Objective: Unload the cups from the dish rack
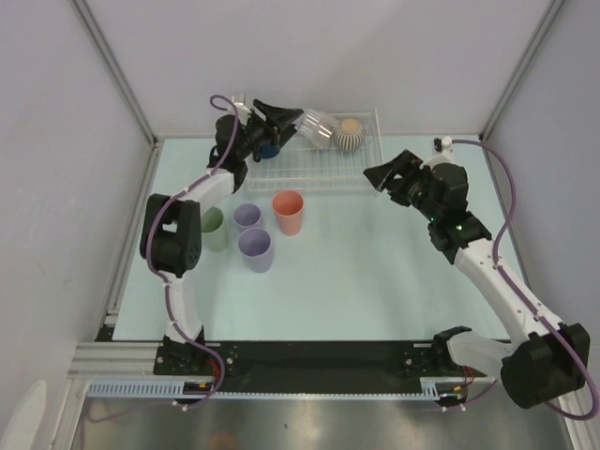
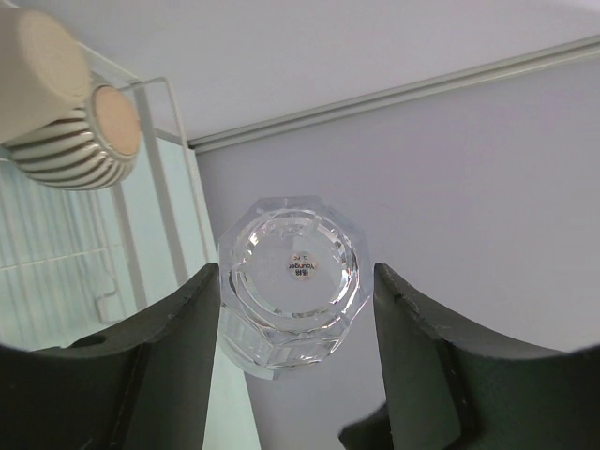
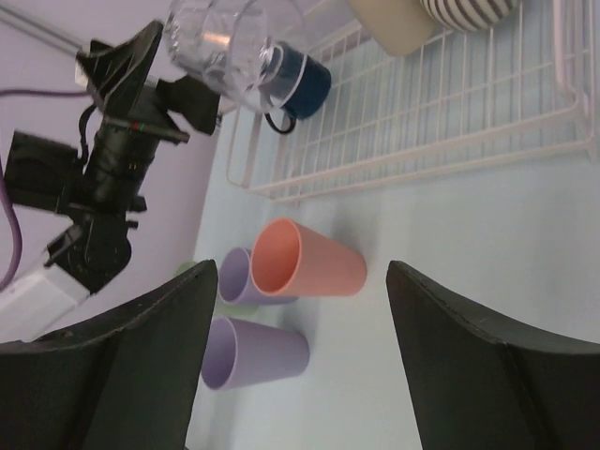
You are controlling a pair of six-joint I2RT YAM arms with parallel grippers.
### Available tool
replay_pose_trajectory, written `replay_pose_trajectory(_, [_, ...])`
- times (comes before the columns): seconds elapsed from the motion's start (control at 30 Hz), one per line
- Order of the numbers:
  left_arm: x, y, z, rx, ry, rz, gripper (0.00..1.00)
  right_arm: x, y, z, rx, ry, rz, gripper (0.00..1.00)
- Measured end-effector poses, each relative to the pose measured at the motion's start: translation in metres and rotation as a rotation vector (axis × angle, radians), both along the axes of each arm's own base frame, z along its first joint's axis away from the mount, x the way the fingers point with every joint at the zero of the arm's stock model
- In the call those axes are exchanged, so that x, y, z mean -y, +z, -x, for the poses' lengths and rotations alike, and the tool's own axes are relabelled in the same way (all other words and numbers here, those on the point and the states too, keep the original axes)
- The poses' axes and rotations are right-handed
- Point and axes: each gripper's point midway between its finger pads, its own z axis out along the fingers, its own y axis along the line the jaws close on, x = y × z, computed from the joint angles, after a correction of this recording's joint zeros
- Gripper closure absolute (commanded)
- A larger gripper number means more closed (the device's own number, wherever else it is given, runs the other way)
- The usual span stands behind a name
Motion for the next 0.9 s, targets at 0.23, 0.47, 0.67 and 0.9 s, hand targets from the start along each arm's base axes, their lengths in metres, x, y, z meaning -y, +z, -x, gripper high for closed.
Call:
replay_pose_trajectory(0.23, [-0.004,0.056,0.023,0.098,-0.016,0.024,1.0,-0.011,-0.007,-0.058,-0.015,0.011,-0.148,0.2])
replay_pose_trajectory(0.47, [-0.005,0.074,0.037,0.133,-0.032,0.015,0.99,-0.034,0.029,-0.097,0.045,0.068,-0.262,0.2])
replay_pose_trajectory(0.67, [-0.004,0.058,0.038,0.089,-0.039,-0.005,1.0,-0.054,0.098,-0.104,0.206,0.146,-0.337,0.2])
replay_pose_trajectory(0.9, [-0.003,0.05,0.04,0.065,-0.049,-0.014,0.99,-0.085,0.103,-0.113,0.213,0.22,-0.354,0.2])
